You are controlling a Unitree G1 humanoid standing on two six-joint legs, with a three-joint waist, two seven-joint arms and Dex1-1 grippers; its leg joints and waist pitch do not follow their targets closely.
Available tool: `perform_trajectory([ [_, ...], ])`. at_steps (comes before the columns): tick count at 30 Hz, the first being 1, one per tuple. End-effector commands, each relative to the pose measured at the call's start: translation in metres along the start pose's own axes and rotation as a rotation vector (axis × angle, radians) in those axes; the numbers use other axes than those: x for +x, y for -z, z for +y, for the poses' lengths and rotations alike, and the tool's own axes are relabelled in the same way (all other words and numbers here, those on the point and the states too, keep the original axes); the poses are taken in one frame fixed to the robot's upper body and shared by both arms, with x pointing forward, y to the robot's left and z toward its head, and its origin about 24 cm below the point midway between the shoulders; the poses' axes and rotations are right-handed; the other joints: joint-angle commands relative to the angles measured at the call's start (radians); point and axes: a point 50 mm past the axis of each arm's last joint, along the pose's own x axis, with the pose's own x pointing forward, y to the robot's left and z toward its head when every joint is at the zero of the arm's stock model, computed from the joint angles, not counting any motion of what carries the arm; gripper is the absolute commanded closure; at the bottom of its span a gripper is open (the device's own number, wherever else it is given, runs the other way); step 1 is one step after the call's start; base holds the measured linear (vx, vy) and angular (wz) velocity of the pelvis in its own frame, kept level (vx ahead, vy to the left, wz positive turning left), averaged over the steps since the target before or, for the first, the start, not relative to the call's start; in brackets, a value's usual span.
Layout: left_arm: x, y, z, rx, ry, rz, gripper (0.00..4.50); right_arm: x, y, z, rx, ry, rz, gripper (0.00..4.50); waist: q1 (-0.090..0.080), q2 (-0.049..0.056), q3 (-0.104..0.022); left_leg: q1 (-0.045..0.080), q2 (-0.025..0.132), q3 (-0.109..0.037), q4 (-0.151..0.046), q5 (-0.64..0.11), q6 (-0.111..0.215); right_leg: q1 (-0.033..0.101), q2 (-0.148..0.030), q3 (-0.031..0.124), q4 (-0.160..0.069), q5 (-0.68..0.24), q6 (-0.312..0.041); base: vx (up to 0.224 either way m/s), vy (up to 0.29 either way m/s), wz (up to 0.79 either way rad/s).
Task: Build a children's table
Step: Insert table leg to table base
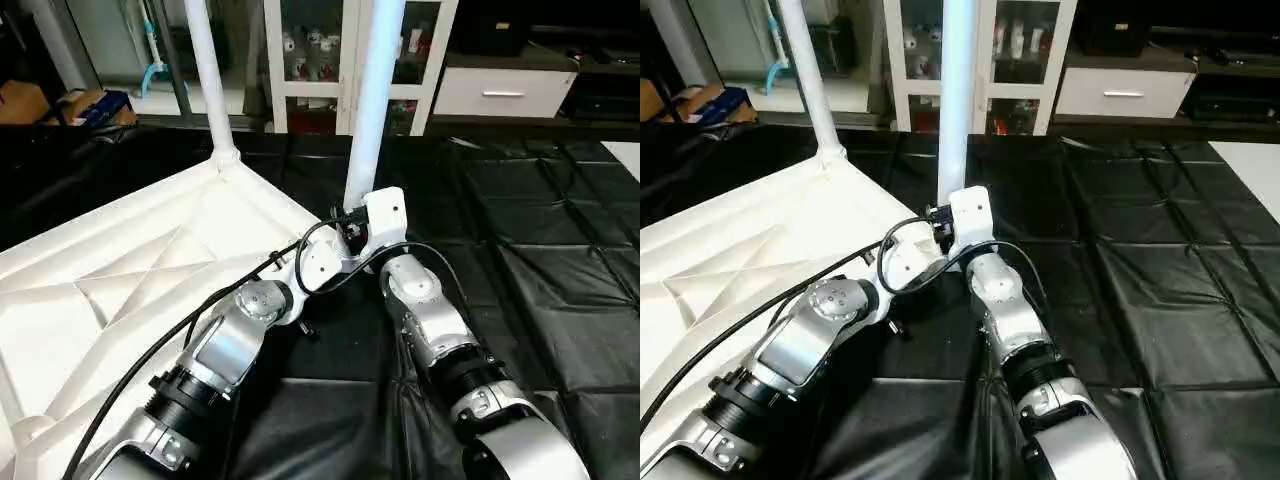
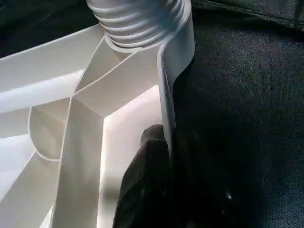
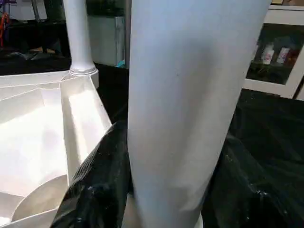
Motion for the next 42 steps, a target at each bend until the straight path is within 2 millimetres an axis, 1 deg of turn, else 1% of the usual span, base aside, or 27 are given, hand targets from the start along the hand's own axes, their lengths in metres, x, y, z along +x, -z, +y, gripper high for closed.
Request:
perform_trajectory([
  [1, -0.006, 0.001, 0.007, 0.036, -0.033, 0.0, 4.5, -0.029, 0.06, -0.057, 0.019, 0.298, 0.282, 2.66, 0.006, 0.01, -0.039, -0.006, 0.041, -0.002, -0.083, -0.136, 0.065, 0.054, -0.053, 0.028, -0.047, -0.046, -0.288, 0.0, 0.0, 0.0],
  [2, -0.006, 0.002, 0.007, 0.036, -0.033, 0.001, 4.5, -0.029, 0.059, -0.057, 0.022, 0.296, 0.278, 2.66, 0.006, 0.011, -0.037, -0.005, 0.042, -0.002, -0.085, -0.162, 0.058, 0.053, -0.052, 0.028, -0.05, -0.082, -0.283, 0.0, 0.0, 0.0],
  [5, -0.006, 0.003, 0.008, 0.037, -0.037, 0.008, 4.5, -0.024, 0.054, -0.051, 0.049, 0.245, 0.233, 2.66, 0.005, 0.012, -0.039, -0.004, 0.042, -0.003, -0.086, -0.177, 0.045, 0.052, -0.052, 0.028, -0.05, -0.093, -0.276, 0.0, 0.0, 0.0],
  [7, -0.006, 0.003, 0.008, 0.038, -0.037, 0.01, 4.5, -0.023, 0.052, -0.048, 0.046, 0.217, 0.219, 2.66, 0.006, 0.012, -0.04, -0.005, 0.041, -0.003, -0.083, -0.149, 0.048, 0.054, -0.051, 0.028, -0.046, -0.055, -0.279, 0.0, 0.0, 0.0],
  [9, -0.006, 0.004, 0.009, 0.039, -0.036, 0.011, 4.5, -0.021, 0.05, -0.045, 0.038, 0.188, 0.208, 2.66, 0.006, 0.012, -0.04, -0.005, 0.041, -0.002, -0.082, -0.137, 0.054, 0.055, -0.051, 0.028, -0.044, -0.039, -0.284, 0.0, 0.0, 0.0],
  [13, -0.007, 0.004, 0.009, 0.04, -0.036, 0.013, 4.5, -0.019, 0.047, -0.043, 0.047, 0.161, 0.194, 2.66, 0.005, 0.012, -0.04, -0.005, 0.041, -0.001, -0.081, -0.131, 0.063, 0.056, -0.052, 0.028, -0.044, -0.038, -0.289, 0.0, 0.0, 0.0],
  [14, -0.007, 0.004, 0.009, 0.04, -0.036, 0.013, 4.5, -0.019, 0.047, -0.043, 0.049, 0.16, 0.192, 2.31, 0.005, 0.011, -0.04, -0.005, 0.041, -0.001, -0.081, -0.131, 0.065, 0.056, -0.052, 0.028, -0.044, -0.037, -0.29, 0.0, 0.0, 0.0],
  [15, -0.007, 0.004, 0.009, 0.04, -0.035, 0.014, 4.5, -0.019, 0.046, -0.043, 0.054, 0.154, 0.185, 2.1, 0.005, 0.011, -0.041, -0.005, 0.041, -0.001, -0.08, -0.123, 0.067, 0.056, -0.052, 0.028, -0.042, -0.031, -0.293, 0.0, 0.0, 0.0],
  [16, -0.007, 0.004, 0.009, 0.04, -0.035, 0.014, 4.5, -0.018, 0.046, -0.043, 0.055, 0.15, 0.182, 2.1, 0.006, 0.011, -0.041, -0.004, 0.041, -0.001, -0.079, -0.119, 0.071, 0.056, -0.052, 0.027, -0.042, -0.028, -0.296, 0.0, 0.0, 0.0],
  [17, -0.007, 0.005, 0.01, 0.04, -0.035, 0.015, 4.5, -0.018, 0.045, -0.043, 0.055, 0.149, 0.181, 1.94, 0.007, 0.012, -0.042, -0.003, 0.041, -0.001, -0.078, -0.113, 0.072, 0.056, -0.053, 0.028, -0.041, -0.025, -0.3, 0.0, 0.0, 0.0],
  [19, -0.007, 0.005, 0.01, 0.04, -0.035, 0.015, 4.5, -0.018, 0.044, -0.044, 0.054, 0.149, 0.178, 1.79, 0.014, 0.012, -0.045, -0.001, 0.041, 0.002, -0.074, -0.078, 0.085, 0.057, -0.052, 0.028, -0.037, 0.013, -0.313, 0.0, 0.0, 0.0],
  [20, -0.007, 0.005, 0.01, 0.041, -0.035, 0.015, 4.5, -0.017, 0.044, -0.045, 0.054, 0.149, 0.177, 1.69, 0.016, 0.011, -0.045, 0.001, 0.041, 0.004, -0.072, -0.069, 0.089, 0.055, -0.051, 0.028, -0.036, 0.026, -0.316, 0.0, 0.0, 0.0],
  [21, -0.008, 0.005, 0.01, 0.041, -0.035, 0.015, 4.5, -0.017, 0.043, -0.045, 0.054, 0.149, 0.177, 1.69, 0.022, 0.01, -0.046, -0.001, 0.04, 0.004, -0.07, -0.039, 0.102, 0.058, -0.051, 0.028, -0.031, 0.058, -0.321, 0.0, 0.0, 0.0],
  [22, -0.008, 0.005, 0.01, 0.041, -0.035, 0.016, 4.5, -0.016, 0.042, -0.045, 0.05, 0.143, 0.171, 1.69, 0.027, 0.01, -0.046, 0.0, 0.039, 0.005, -0.067, -0.019, 0.117, 0.058, -0.052, 0.028, -0.029, 0.069, -0.324, 0.0, 0.0, 0.0],
  [23, -0.008, 0.005, 0.011, 0.042, -0.035, 0.016, 4.5, -0.015, 0.04, -0.046, 0.047, 0.137, 0.166, 1.69, 0.03, 0.012, -0.046, 0.0, 0.04, 0.006, -0.067, -0.012, 0.122, 0.058, -0.053, 0.028, -0.029, 0.071, -0.325, 0.0, 0.0, 0.0],
  [25, -0.008, 0.005, 0.011, 0.043, -0.036, 0.016, 4.5, -0.014, 0.036, -0.047, 0.047, 0.124, 0.152, 1.69, 0.033, 0.012, -0.046, 0.001, 0.041, 0.008, -0.065, -0.002, 0.134, 0.058, -0.052, 0.027, -0.028, 0.066, -0.327, 0.0, 0.0, 0.0],
  [26, -0.008, 0.005, 0.011, 0.043, -0.036, 0.016, 4.5, -0.014, 0.036, -0.047, 0.047, 0.124, 0.152, 1.69, 0.034, 0.011, -0.045, 0.001, 0.041, 0.008, -0.065, -0.002, 0.136, 0.058, -0.052, 0.027, -0.028, 0.062, -0.328, 0.0, 0.0, 0.0],
  [28, -0.009, 0.006, 0.012, 0.046, -0.032, 0.016, 4.5, -0.011, 0.03, -0.048, 0.06, 0.099, 0.121, 1.69, 0.036, 0.012, -0.046, 0.002, 0.042, 0.01, -0.064, -0.006, 0.136, 0.057, -0.052, 0.027, -0.029, 0.043, -0.329, 0.0, 0.0, 0.0],
  [31, -0.009, 0.006, 0.012, 0.047, -0.029, 0.015, 4.5, -0.011, 0.028, -0.048, 0.063, 0.083, 0.109, 1.69, 0.037, 0.012, -0.047, 0.002, 0.042, 0.009, -0.062, 0.012, 0.141, 0.058, -0.052, 0.027, -0.025, 0.065, -0.333, 0.0, 0.0, 0.0],
  [32, -0.01, 0.006, 0.012, 0.048, -0.026, 0.015, 4.5, -0.011, 0.027, -0.048, 0.065, 0.069, 0.1, 1.69, 0.038, 0.012, -0.048, 0.003, 0.042, 0.009, -0.06, 0.026, 0.147, 0.058, -0.051, 0.027, -0.023, 0.079, -0.335, 0.0, 0.0, 0.0],
  [33, -0.01, 0.006, 0.012, 0.049, -0.023, 0.014, 4.5, -0.011, 0.025, -0.048, 0.067, 0.05, 0.092, 1.69, 0.039, 0.01, -0.049, 0.003, 0.041, 0.01, -0.059, 0.031, 0.152, 0.059, -0.051, 0.026, -0.022, 0.087, -0.337, 0.0, 0.0, 0.0],
  [35, -0.01, 0.006, 0.011, 0.051, -0.019, 0.013, 4.5, -0.011, 0.023, -0.047, 0.072, 0.026, 0.082, 1.69, 0.043, 0.011, -0.05, 0.002, 0.041, 0.01, -0.056, 0.059, 0.168, 0.058, -0.051, 0.026, -0.019, 0.11, -0.341, 0.0, 0.0, 0.0],
  [36, -0.01, 0.006, 0.01, 0.057, -0.005, 0.008, 4.5, -0.012, 0.02, -0.046, 0.076, -0.032, 0.063, 1.69, 0.044, 0.011, -0.052, 0.002, 0.04, 0.01, -0.054, 0.073, 0.177, 0.058, -0.05, 0.026, -0.017, 0.119, -0.344, 0.0, 0.0, 0.0],
  [37, -0.011, 0.006, 0.01, 0.06, 0.001, 0.005, 4.5, -0.012, 0.019, -0.045, 0.077, -0.051, 0.057, 1.69, 0.049, 0.01, -0.052, 0.001, 0.041, 0.01, -0.052, 0.076, 0.19, 0.06, -0.051, 0.026, -0.016, 0.125, -0.344, 0.0, 0.0, 0.0],
  [39, -0.011, 0.006, 0.009, 0.064, 0.011, 0.0, 4.5, -0.013, 0.018, -0.045, 0.077, -0.085, 0.05, 1.69, 0.053, 0.009, -0.053, 0.001, 0.042, 0.009, -0.05, 0.09, 0.2, 0.058, -0.051, 0.026, -0.014, 0.127, -0.345, 0.0, 0.0, 0.0],
  [40, -0.012, 0.006, 0.007, 0.068, 0.024, -0.004, 4.5, -0.015, 0.016, -0.046, 0.077, -0.129, 0.041, 1.69, 0.055, 0.009, -0.053, 0.001, 0.042, 0.01, -0.048, 0.097, 0.203, 0.055, -0.051, 0.027, -0.014, 0.122, -0.348, 0.0, 0.0, 0.0],
  [42, -0.013, 0.007, 0.006, 0.075, 0.04, -0.01, 4.5, -0.017, 0.015, -0.048, 0.079, -0.157, 0.036, 1.69, 0.058, 0.009, -0.052, 0.0, 0.044, 0.01, -0.047, 0.087, 0.207, 0.054, -0.051, 0.026, -0.014, 0.11, -0.348, 0.0, 0.0, 0.0],
])
